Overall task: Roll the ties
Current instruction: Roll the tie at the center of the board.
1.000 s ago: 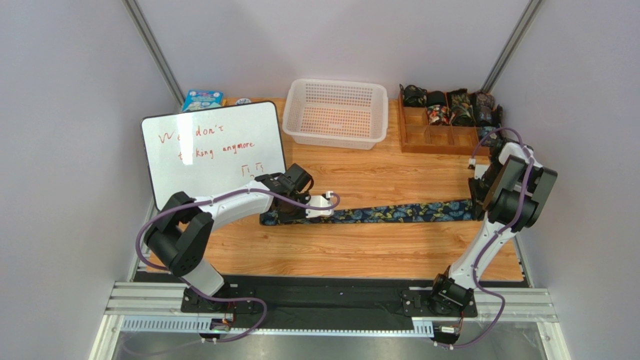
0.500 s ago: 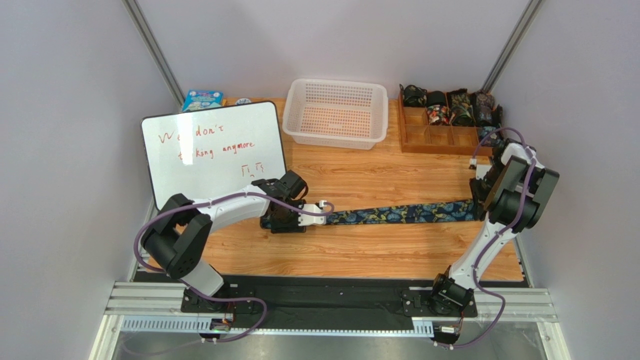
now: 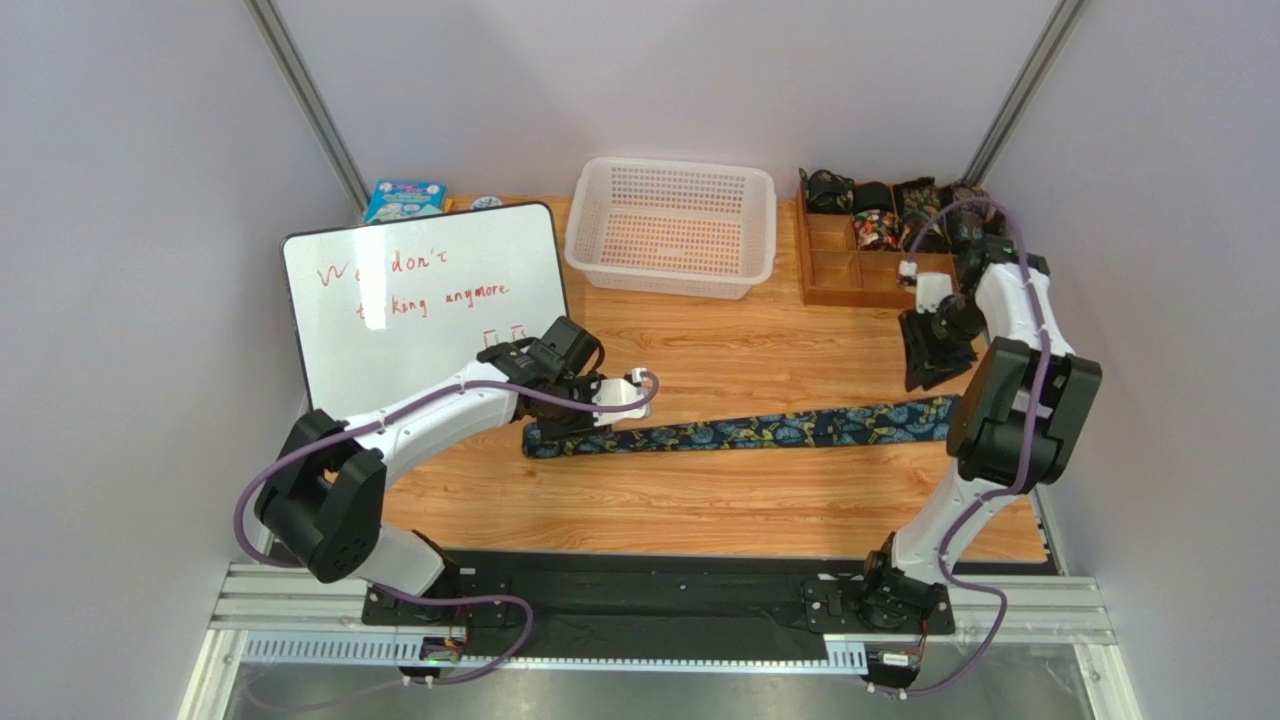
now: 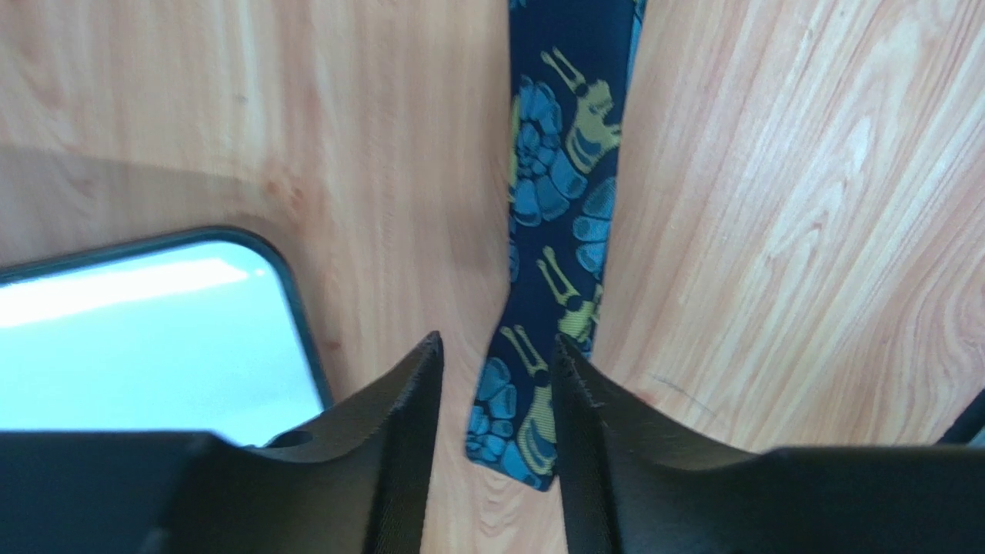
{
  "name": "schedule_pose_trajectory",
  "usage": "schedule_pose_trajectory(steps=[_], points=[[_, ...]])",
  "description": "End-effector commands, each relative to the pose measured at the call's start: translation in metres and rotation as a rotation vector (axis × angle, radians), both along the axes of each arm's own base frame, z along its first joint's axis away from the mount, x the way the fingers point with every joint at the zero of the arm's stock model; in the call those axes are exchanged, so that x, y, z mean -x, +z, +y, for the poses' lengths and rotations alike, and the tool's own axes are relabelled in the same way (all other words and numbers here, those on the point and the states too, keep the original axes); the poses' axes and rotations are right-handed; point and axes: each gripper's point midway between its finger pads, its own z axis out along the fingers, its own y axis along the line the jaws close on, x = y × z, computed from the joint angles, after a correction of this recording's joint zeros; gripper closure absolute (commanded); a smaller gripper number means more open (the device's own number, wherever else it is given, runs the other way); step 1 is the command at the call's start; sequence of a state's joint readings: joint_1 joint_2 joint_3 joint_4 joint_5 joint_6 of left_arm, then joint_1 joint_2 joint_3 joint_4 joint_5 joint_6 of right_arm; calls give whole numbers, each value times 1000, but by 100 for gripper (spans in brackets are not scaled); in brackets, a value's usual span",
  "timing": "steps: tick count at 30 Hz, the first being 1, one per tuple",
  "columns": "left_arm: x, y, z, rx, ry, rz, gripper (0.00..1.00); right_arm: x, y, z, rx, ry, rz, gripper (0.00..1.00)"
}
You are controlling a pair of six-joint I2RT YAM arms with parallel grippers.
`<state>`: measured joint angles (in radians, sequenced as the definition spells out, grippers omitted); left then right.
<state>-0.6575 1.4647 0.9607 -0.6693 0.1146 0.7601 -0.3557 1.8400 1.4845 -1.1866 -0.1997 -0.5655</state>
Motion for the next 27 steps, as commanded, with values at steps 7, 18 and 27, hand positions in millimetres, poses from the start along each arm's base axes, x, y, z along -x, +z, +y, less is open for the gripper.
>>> schedule_pose_trajectory(steps=[7, 18, 27], points=[[15, -35, 57, -156, 76, 41, 65, -6, -57, 45, -24, 31, 121, 68], [9, -57, 35, -101, 133, 99, 66, -5, -96, 14, 63, 14, 196, 71], [-6, -25, 2, 18, 131, 116, 67, -39, -55, -13, 42, -1, 62, 70]])
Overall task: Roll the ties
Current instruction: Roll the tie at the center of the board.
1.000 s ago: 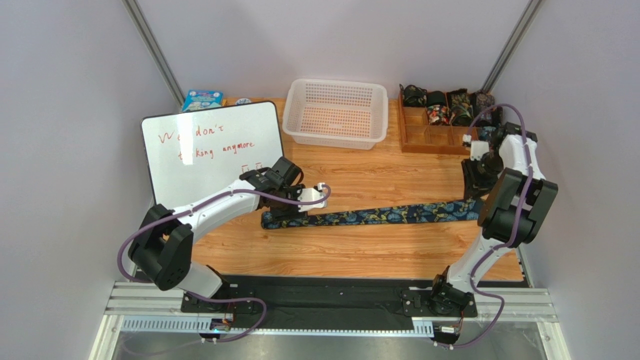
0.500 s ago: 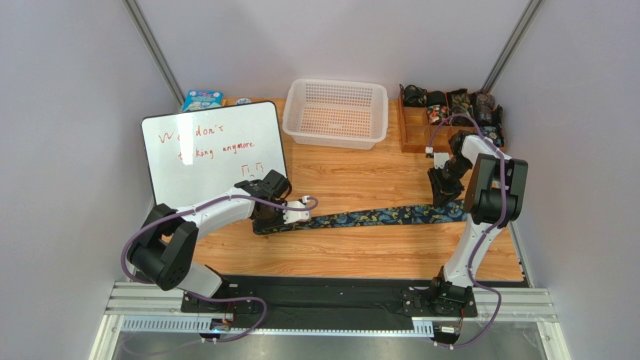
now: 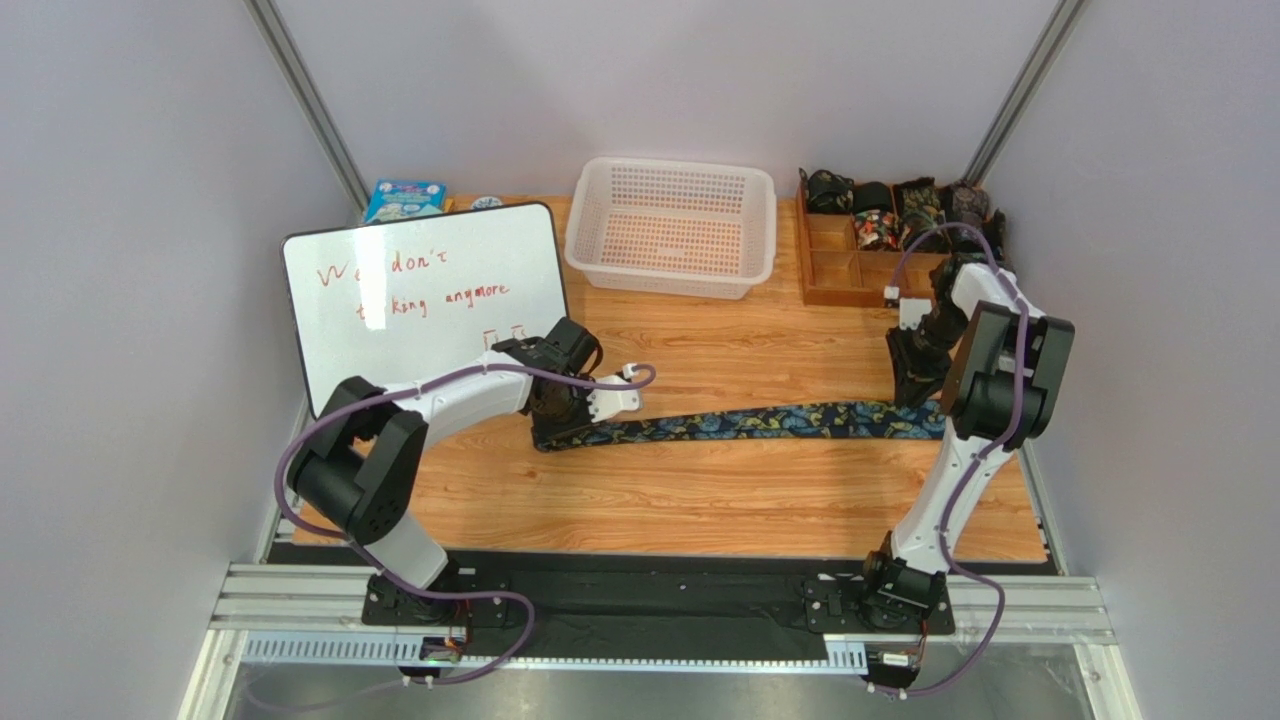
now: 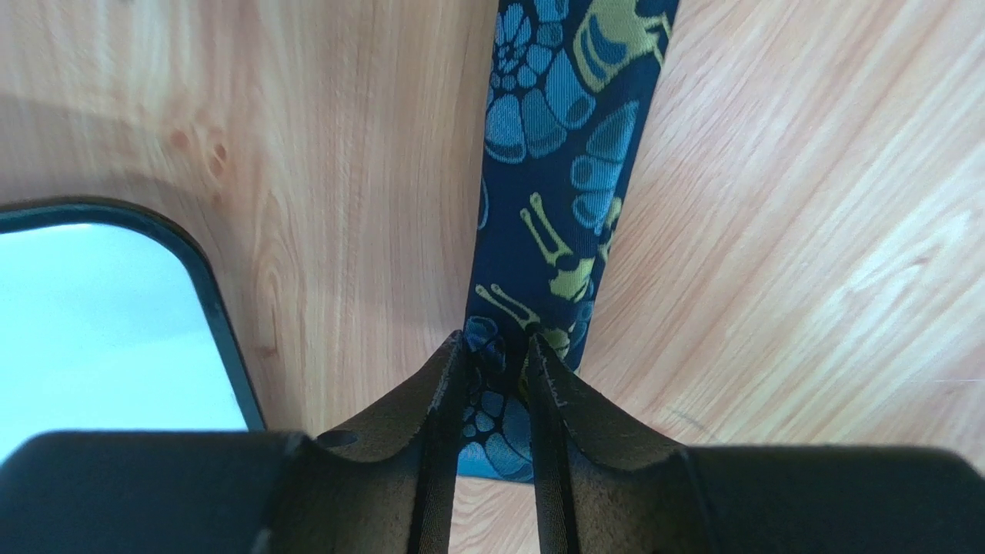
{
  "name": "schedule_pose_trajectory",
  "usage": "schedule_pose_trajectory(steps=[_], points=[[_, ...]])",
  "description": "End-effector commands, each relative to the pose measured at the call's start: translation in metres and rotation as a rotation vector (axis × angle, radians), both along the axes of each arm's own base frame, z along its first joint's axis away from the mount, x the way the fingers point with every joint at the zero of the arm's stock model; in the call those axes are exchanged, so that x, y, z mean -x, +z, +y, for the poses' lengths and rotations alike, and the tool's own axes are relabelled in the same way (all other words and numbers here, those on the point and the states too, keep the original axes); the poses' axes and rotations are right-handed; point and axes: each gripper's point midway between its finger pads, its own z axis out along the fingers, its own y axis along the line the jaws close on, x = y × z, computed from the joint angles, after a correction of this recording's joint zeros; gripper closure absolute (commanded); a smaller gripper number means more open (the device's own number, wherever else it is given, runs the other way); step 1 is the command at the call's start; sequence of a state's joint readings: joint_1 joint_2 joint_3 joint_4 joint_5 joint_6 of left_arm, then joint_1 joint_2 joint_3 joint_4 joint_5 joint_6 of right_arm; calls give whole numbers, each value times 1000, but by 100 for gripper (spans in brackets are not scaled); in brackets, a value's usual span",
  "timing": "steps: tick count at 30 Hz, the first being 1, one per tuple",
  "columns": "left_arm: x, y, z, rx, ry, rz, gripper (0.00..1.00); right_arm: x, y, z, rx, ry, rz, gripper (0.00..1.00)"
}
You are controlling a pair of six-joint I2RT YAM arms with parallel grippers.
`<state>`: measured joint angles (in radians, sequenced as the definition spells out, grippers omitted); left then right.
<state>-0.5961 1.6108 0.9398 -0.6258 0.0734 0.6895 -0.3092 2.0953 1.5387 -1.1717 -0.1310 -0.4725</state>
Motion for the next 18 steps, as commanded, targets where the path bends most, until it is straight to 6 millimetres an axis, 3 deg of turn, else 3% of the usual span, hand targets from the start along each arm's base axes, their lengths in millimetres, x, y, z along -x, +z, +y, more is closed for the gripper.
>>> schedule_pose_trajectory(steps=[1, 4, 5, 8, 12, 18], points=[[2, 31, -23, 123, -1, 3, 67, -33, 30, -14, 24, 63, -180, 69], [1, 59, -20, 169, 21, -42, 66, -29, 66, 10, -83, 71, -241, 65], [0, 67, -20, 186, 29, -55, 66, -29, 86, 19, -106, 67, -288, 62], [-1, 77, -13, 190, 45, -93, 65, -22, 123, 65, -256, 60, -351, 60], [2, 50, 2, 120, 59, -57, 66, -21, 146, 135, -421, 69, -386, 61], [7, 16, 21, 7, 56, -5, 71, -26, 148, 231, -604, 110, -334, 70]])
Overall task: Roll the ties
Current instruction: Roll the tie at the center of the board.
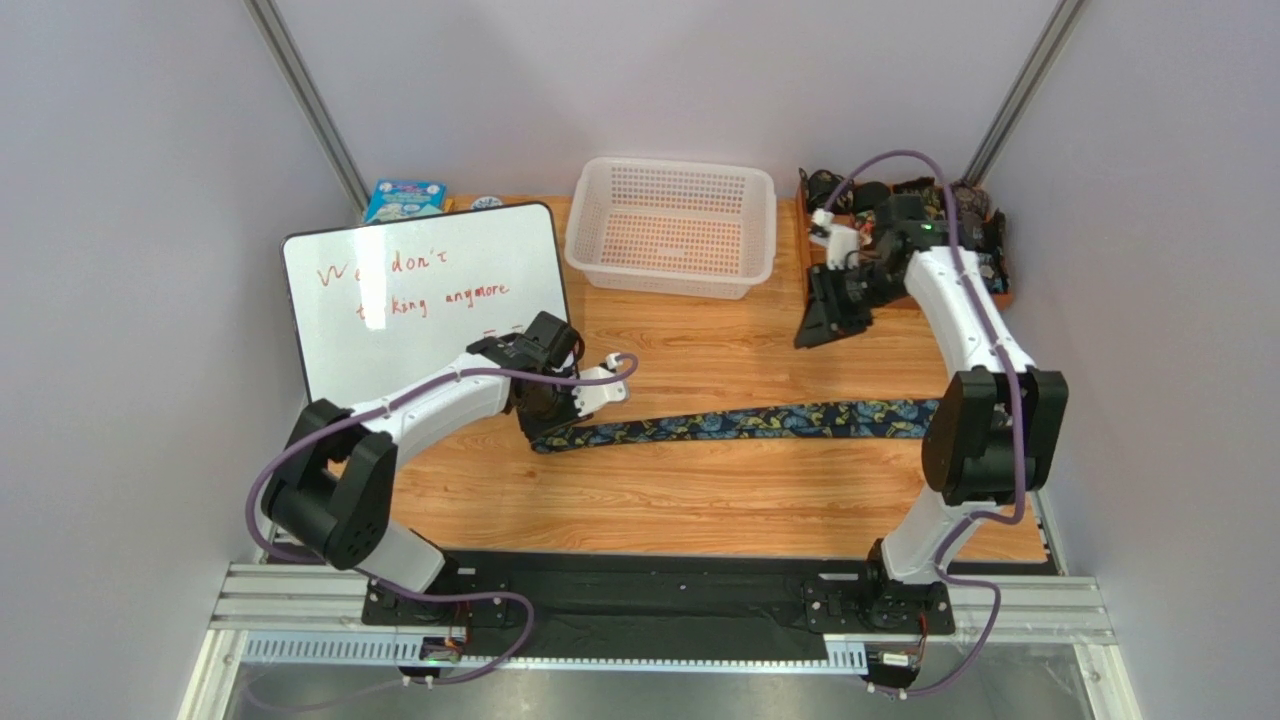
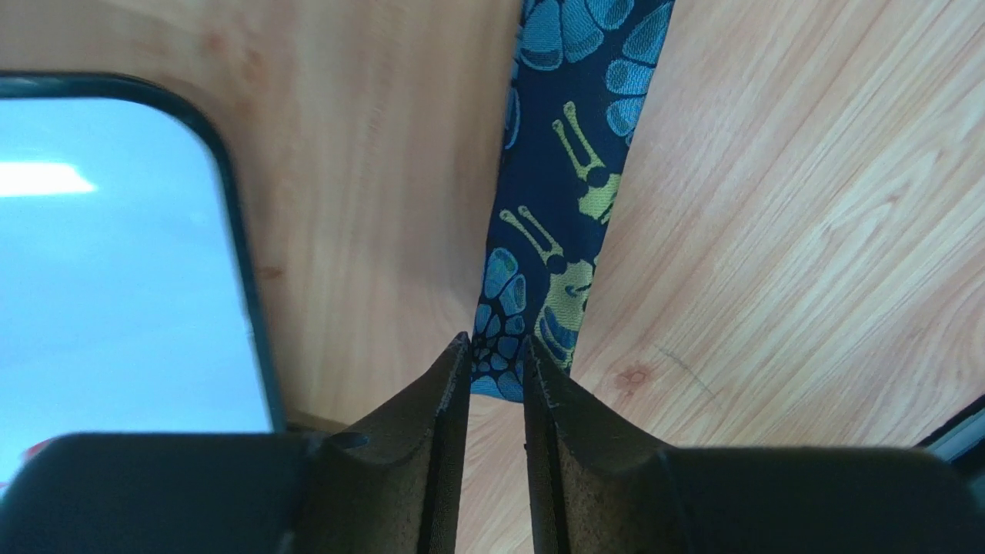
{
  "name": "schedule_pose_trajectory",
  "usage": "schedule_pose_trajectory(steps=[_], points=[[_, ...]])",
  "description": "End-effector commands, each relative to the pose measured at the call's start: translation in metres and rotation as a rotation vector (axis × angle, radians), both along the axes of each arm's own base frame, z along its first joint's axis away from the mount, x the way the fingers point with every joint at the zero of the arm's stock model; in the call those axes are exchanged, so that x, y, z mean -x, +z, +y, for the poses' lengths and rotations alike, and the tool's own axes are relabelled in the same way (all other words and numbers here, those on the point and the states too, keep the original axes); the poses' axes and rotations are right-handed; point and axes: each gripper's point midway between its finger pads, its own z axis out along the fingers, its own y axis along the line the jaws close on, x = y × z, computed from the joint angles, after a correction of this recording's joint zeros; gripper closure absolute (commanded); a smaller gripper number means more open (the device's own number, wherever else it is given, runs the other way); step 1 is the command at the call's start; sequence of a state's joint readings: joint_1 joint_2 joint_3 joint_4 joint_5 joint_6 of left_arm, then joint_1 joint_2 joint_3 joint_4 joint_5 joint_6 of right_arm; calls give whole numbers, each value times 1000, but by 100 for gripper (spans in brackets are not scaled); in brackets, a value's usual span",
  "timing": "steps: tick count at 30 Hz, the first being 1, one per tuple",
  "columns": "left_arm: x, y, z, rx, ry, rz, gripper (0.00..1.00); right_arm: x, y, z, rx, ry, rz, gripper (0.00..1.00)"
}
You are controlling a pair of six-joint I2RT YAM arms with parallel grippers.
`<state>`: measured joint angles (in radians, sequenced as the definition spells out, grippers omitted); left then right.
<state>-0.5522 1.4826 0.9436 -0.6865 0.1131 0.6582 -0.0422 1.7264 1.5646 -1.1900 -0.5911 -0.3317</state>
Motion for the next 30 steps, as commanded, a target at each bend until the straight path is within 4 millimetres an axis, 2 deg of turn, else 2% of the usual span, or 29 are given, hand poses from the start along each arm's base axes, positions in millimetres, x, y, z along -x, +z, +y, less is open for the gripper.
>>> schedule_pose_trajectory(steps=[1, 2, 4, 5, 7, 9, 12, 13, 15, 16, 18, 19, 22, 27, 30], points=[[6, -20, 15, -77, -6, 33, 71, -5, 0, 76, -227, -16, 112, 72], [6, -22, 17, -88, -3, 34, 71, 0, -2, 96, -247, 16, 129, 75], [9, -26, 18, -95, -15, 51, 72, 1, -6, 121, -294, 11, 173, 76], [9, -27, 19, -99, -16, 51, 73, 9, -8, 139, -305, 43, 192, 77], [7, -24, 15, -83, -16, 43, 73, 18, -14, 164, -324, 65, 230, 78], [7, -15, 8, -24, -12, 38, 70, 21, -16, 180, -347, 86, 239, 80], [9, 16, -3, 112, -11, -7, 52, 33, -21, 207, -357, 124, 282, 80], [6, 32, -1, 151, -5, -58, 42, 40, -24, 220, -352, 155, 295, 80], [10, 41, 1, 179, -21, -83, 36, 46, -26, 237, -356, 177, 313, 80], [14, 46, 6, 189, -20, -91, 33, 57, -32, 250, -349, 208, 333, 81], [21, 44, 11, 179, -39, -75, 31, 63, -34, 266, -344, 239, 333, 81], [28, 41, 18, 166, -33, -47, 30, 74, -43, 278, -328, 273, 354, 81], [38, 28, 27, 145, -43, -16, 26, 85, -54, 300, -321, 306, 370, 81], [40, 15, 27, 154, -71, -39, 23, 82, -71, 325, -325, 308, 364, 82], [39, 7, 29, 140, -118, -58, 22, 76, -88, 331, -298, 283, 377, 82]])
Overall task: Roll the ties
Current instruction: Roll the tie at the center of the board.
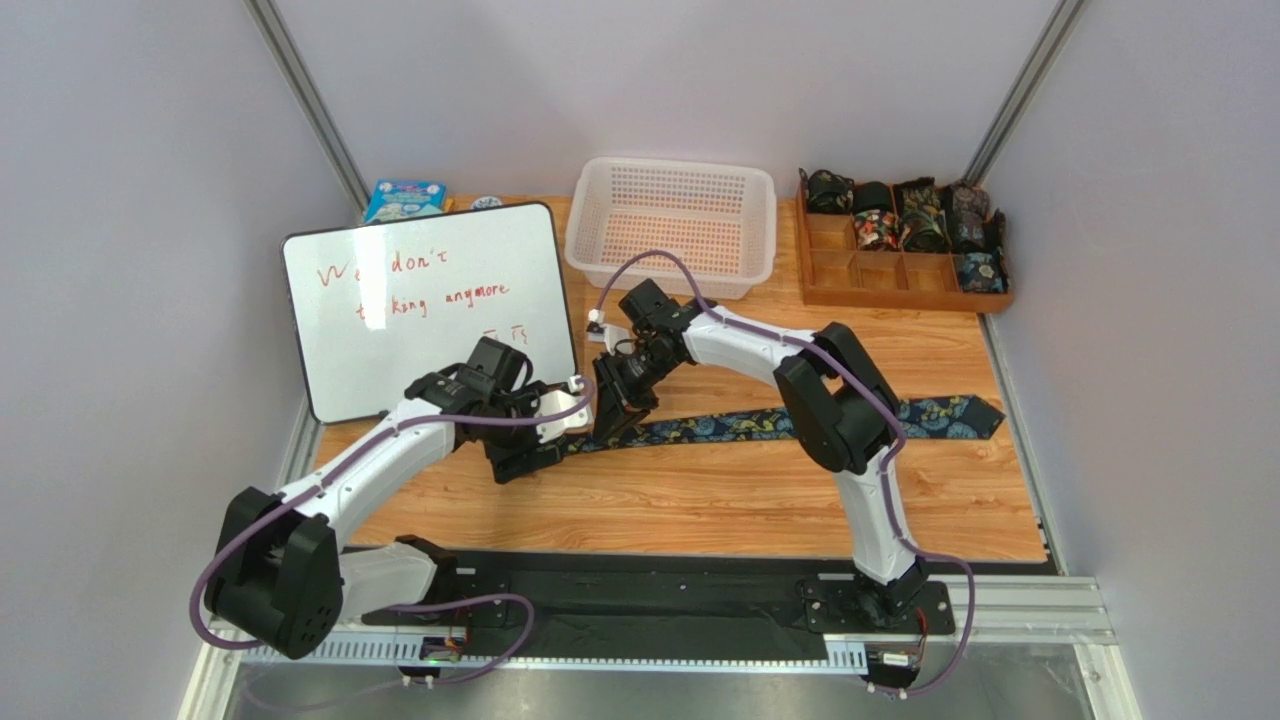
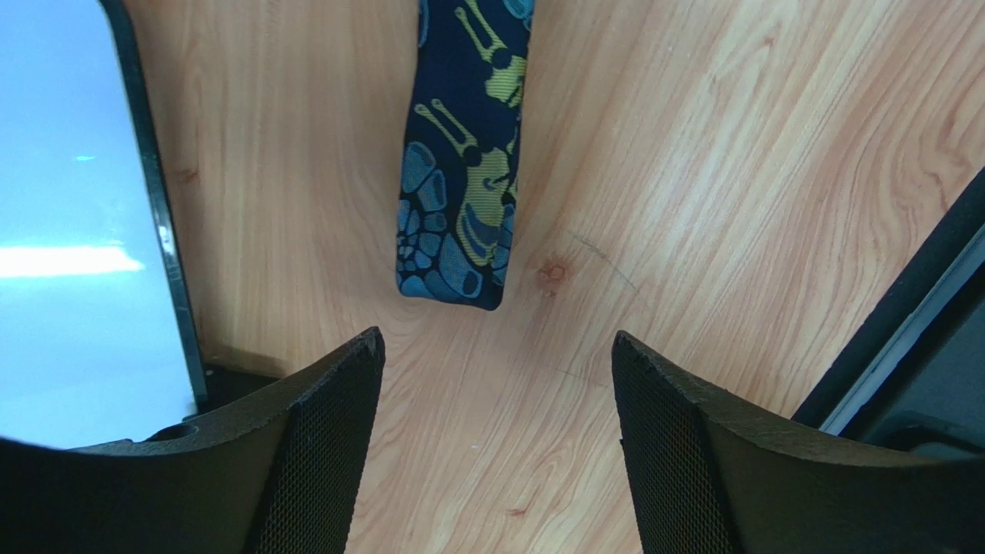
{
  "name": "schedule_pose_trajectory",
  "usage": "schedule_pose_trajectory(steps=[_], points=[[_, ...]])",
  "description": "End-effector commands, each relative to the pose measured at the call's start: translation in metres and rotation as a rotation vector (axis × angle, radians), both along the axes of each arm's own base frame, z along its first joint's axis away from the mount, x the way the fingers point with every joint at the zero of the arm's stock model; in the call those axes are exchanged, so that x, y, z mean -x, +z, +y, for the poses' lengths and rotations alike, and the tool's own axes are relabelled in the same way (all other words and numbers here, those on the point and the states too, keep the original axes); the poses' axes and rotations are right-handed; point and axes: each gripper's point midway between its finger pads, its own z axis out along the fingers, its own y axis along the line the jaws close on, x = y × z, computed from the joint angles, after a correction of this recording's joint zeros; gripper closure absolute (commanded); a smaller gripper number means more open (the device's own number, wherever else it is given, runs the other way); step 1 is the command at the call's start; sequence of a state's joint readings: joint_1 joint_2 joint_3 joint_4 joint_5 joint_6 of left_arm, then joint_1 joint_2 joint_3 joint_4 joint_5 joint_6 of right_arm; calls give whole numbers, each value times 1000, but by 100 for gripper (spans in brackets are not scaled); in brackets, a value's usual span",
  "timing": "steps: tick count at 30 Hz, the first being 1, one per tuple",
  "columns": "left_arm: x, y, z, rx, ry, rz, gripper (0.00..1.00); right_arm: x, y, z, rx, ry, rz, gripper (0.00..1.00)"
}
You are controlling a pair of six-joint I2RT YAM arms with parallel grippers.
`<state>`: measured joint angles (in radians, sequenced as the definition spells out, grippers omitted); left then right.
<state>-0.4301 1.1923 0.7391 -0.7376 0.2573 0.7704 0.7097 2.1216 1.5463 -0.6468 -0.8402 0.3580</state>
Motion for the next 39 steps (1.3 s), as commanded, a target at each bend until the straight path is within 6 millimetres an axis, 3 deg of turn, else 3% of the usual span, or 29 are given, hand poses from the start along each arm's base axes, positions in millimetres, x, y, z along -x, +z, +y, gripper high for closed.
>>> schedule_pose_trajectory(steps=[1, 6, 12, 15, 20, 24, 27, 33, 39], points=[[-8, -3, -6, 21, -103, -68, 21, -29, -5, 19, -23, -55, -45, 82], [-16, -16, -1, -20, -109, -70, 22, -29, -32, 9, 54, -72, -49, 83], [-26, -23, -9, 1, -106, -61, 23, -21, -70, -8, 152, -72, -31, 84], [-26, -26, -13, 13, -117, -42, 26, -20, -76, -12, 166, -74, -18, 85], [-23, -25, -22, 51, -139, -6, 35, -29, -75, -13, 164, -90, -22, 86], [-25, -18, -24, 55, -142, -8, 56, -31, -73, -12, 161, -91, -27, 86], [-25, -6, -28, 83, -150, -18, 64, -31, -70, -11, 152, -92, -28, 86], [-30, 8, -42, 126, -151, -11, 68, -33, -64, -5, 126, -98, -16, 86], [-30, 10, -69, 158, -188, 31, 69, -36, -35, 8, 38, -119, 7, 85]])
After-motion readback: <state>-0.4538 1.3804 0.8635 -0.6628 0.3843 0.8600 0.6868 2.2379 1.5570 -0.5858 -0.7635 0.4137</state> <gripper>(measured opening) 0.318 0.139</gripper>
